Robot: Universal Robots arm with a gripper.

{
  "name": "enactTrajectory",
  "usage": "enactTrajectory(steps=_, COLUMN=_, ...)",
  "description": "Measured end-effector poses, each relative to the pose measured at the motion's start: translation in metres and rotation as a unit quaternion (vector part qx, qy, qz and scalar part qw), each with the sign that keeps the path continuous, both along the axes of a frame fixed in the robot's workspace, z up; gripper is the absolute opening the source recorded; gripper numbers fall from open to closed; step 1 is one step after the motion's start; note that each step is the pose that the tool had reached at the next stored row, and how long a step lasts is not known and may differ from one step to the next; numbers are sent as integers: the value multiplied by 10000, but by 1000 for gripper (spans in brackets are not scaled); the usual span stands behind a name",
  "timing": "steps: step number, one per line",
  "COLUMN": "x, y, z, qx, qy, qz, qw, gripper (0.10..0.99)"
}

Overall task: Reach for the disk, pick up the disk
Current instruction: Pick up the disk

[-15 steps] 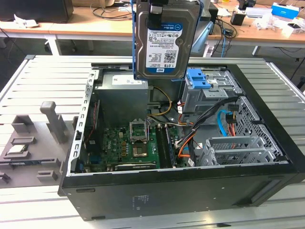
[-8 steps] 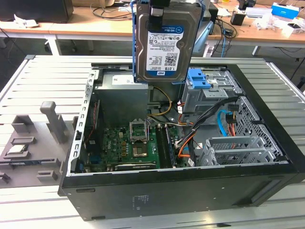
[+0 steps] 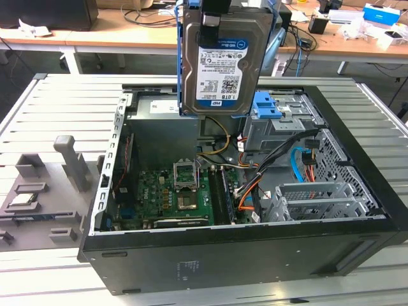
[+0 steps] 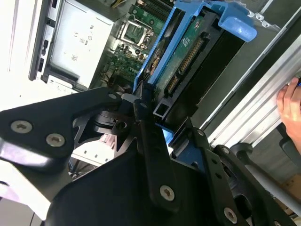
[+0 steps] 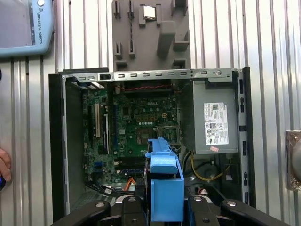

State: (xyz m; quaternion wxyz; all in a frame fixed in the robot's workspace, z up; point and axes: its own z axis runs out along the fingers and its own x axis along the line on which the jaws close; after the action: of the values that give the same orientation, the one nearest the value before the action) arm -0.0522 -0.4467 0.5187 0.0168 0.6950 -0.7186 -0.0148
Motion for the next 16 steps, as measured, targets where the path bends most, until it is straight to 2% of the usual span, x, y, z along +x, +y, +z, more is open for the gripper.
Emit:
enactTrajectory(steps=9, x=0, y=-105, z=0, qx=0, qy=0, qz=0, qw=10000, gripper=365)
enactTrajectory(steps=16, x=0, y=-212, z=0, qx=0, qy=0, qz=0, qw=10000, gripper=365)
